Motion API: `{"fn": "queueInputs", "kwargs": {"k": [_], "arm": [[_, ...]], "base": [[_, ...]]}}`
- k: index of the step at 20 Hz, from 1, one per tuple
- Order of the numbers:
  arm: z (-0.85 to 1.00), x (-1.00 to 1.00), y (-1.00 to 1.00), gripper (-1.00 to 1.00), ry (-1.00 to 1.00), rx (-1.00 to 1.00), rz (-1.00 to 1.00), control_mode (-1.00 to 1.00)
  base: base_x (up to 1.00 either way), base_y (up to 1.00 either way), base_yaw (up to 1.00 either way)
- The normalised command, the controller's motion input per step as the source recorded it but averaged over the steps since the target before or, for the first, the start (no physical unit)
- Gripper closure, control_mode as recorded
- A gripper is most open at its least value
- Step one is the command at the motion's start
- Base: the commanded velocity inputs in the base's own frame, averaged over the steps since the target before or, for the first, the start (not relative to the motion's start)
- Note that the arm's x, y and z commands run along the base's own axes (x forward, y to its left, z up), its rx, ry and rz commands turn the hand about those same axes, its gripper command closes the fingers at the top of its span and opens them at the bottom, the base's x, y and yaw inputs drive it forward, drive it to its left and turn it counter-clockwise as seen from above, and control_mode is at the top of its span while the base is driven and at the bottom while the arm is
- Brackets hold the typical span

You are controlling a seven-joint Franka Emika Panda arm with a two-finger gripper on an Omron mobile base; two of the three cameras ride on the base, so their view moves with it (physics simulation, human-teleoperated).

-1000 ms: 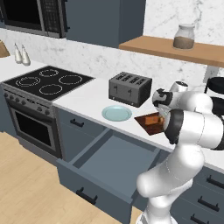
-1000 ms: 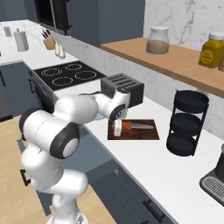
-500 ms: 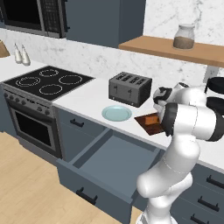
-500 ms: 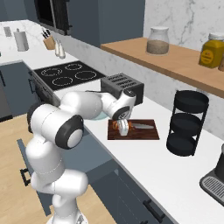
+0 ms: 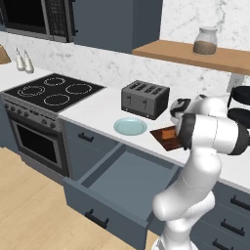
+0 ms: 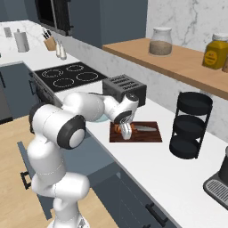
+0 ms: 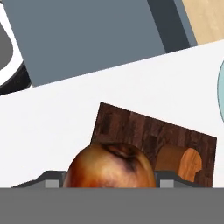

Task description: Pick up the knife from the drawer and place it on the cutting board. Then place the meat from the plate to the cutting board.

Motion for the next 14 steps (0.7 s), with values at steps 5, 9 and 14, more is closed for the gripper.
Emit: {"fn": "queueInputs", "kwargs": {"k": [5, 9, 14], "arm": [[-0.16, 0.25, 0.0, 1.0, 0.0, 0.0, 0.0, -1.0], [-0.14, 0.2, 0.0, 1.0, -0.01, 0.0, 0.0, -1.0], [-0.25, 0.18, 0.0, 1.0, -0.01, -0.02, 0.0, -1.0]], "base": [[0.0, 0.0, 0.0], [0.0, 0.0, 0.0], [0.0, 0.0, 0.0]]}}
